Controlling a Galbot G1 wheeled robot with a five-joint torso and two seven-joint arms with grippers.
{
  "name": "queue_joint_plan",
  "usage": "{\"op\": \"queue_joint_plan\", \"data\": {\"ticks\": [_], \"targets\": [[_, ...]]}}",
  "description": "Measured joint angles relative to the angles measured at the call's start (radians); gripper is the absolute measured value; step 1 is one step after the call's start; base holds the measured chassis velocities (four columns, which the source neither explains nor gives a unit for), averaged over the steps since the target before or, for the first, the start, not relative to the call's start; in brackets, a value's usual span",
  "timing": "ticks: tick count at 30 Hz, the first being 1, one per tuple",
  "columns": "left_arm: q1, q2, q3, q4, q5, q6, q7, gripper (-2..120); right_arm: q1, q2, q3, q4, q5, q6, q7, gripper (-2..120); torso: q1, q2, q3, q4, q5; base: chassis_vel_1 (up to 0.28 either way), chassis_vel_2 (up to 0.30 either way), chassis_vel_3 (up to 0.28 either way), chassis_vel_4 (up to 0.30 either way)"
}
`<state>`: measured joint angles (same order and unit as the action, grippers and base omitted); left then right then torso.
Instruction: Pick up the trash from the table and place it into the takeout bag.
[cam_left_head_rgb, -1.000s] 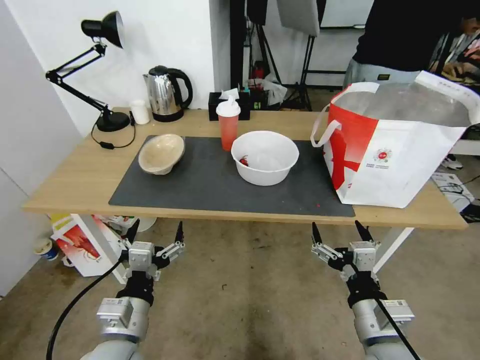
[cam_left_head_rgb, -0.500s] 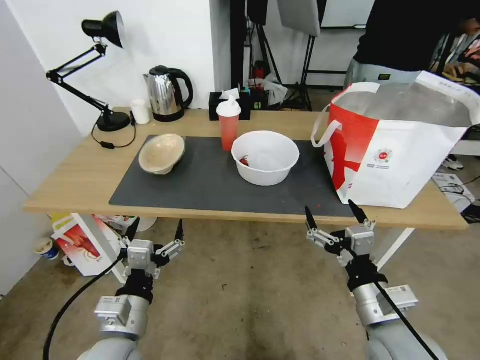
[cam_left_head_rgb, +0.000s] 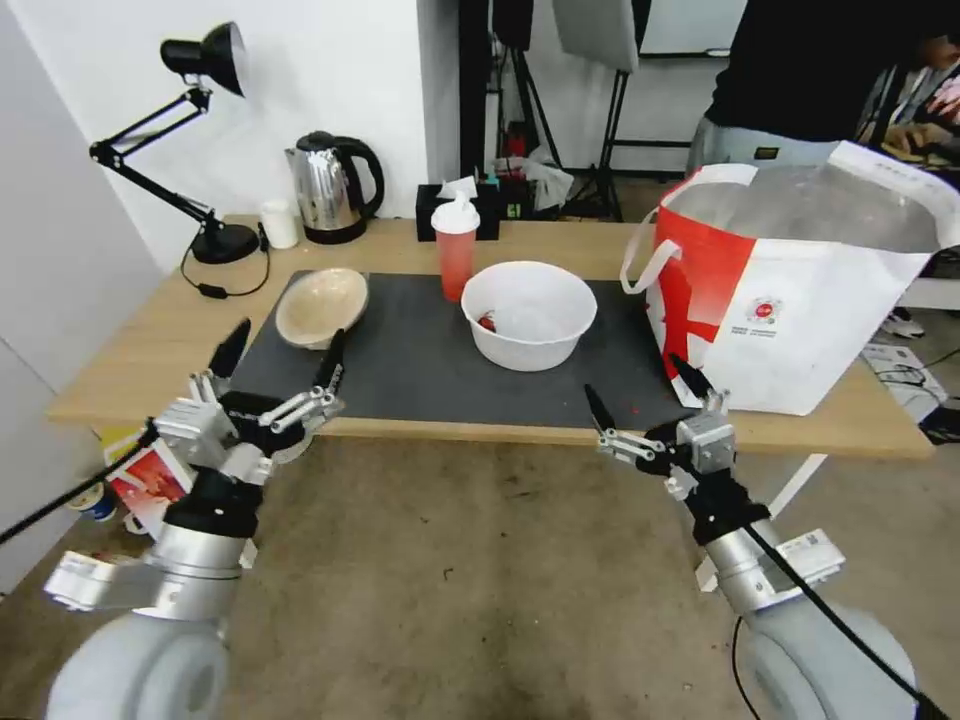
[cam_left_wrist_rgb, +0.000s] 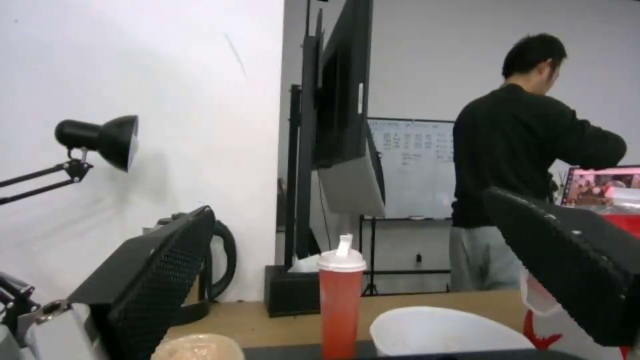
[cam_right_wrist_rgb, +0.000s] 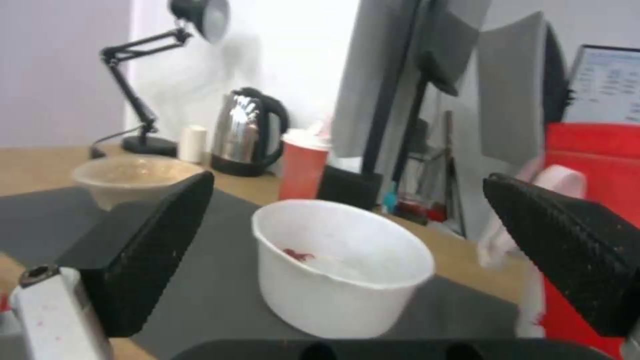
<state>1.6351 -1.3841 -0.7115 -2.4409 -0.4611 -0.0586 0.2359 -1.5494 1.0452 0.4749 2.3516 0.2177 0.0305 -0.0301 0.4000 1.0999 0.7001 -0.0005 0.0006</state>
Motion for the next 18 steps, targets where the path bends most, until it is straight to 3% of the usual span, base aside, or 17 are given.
{"op": "queue_joint_plan", "data": {"ticks": [2,5,7,11,18], "targets": [[0.002,0.002,0.000,0.000,0.000,0.004,0.001,100,0.020,-0.031,-0.008,0.007,0.023,0.001,-0.002,100,0.000,0.000,0.000,0.0002,-0.0005,0.000,0.000,0.000,0.000],[0.008,0.008,0.002,0.001,0.002,0.023,0.004,100,0.098,-0.157,-0.047,0.033,0.125,0.005,-0.007,100,0.000,0.000,0.000,0.0012,-0.0009,0.000,0.000,0.000,0.000],[0.009,0.011,0.003,0.004,0.003,0.033,0.004,100,0.106,-0.179,-0.053,0.038,0.144,-0.004,0.000,100,0.000,0.000,0.000,0.0011,-0.0014,0.000,0.000,0.000,0.000],[0.011,0.020,0.007,0.014,0.005,0.060,0.004,100,0.101,-0.193,-0.053,0.040,0.151,-0.030,0.018,100,0.000,0.000,0.000,0.0002,-0.0005,0.000,0.000,0.000,0.000],[0.019,0.019,0.032,0.043,0.004,0.084,0.001,100,0.095,-0.188,-0.051,0.042,0.144,-0.056,0.050,100,0.000,0.000,0.000,0.0005,-0.0006,0.000,0.000,0.000,0.000]]}}
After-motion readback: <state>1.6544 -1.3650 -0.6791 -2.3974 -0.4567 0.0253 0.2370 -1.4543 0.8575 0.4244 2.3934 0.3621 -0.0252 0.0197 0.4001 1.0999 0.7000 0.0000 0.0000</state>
